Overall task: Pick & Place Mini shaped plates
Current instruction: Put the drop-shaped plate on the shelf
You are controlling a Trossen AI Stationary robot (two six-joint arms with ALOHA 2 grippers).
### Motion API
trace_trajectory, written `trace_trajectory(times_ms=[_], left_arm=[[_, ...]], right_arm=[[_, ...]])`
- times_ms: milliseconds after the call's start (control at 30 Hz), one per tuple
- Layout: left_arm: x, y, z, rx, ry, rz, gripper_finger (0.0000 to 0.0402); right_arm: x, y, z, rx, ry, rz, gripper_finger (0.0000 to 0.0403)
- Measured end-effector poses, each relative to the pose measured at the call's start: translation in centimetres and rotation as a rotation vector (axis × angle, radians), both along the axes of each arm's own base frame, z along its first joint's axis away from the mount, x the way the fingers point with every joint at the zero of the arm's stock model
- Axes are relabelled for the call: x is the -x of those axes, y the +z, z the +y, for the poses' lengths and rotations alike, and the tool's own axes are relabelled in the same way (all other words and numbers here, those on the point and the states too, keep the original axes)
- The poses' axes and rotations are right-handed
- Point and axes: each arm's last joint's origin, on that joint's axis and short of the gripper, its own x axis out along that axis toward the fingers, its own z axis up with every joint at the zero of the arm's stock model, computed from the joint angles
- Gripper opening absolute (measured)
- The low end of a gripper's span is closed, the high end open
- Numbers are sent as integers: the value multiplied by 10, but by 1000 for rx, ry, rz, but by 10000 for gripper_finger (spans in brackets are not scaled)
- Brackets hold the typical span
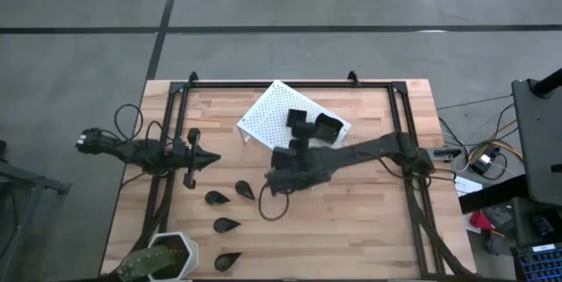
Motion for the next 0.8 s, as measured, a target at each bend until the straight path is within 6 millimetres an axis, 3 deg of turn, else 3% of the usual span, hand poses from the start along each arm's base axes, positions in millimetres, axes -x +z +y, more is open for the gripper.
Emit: trace_trajectory(times_ms=[200,333,533,800], left_arm=[[0,0,0,0,0,0,0],[0,0,0,0,-1,0,0],[0,0,0,-1,0,0,0],[0,6,1,87,11,-62,0]], right_arm=[[-2,-1,31,-63,73,-106,9],[-3,-15,51,-92,125,-156,8],[13,-25,73,-164,206,-331,8],[41,-41,84,-387,596,-593,8]])
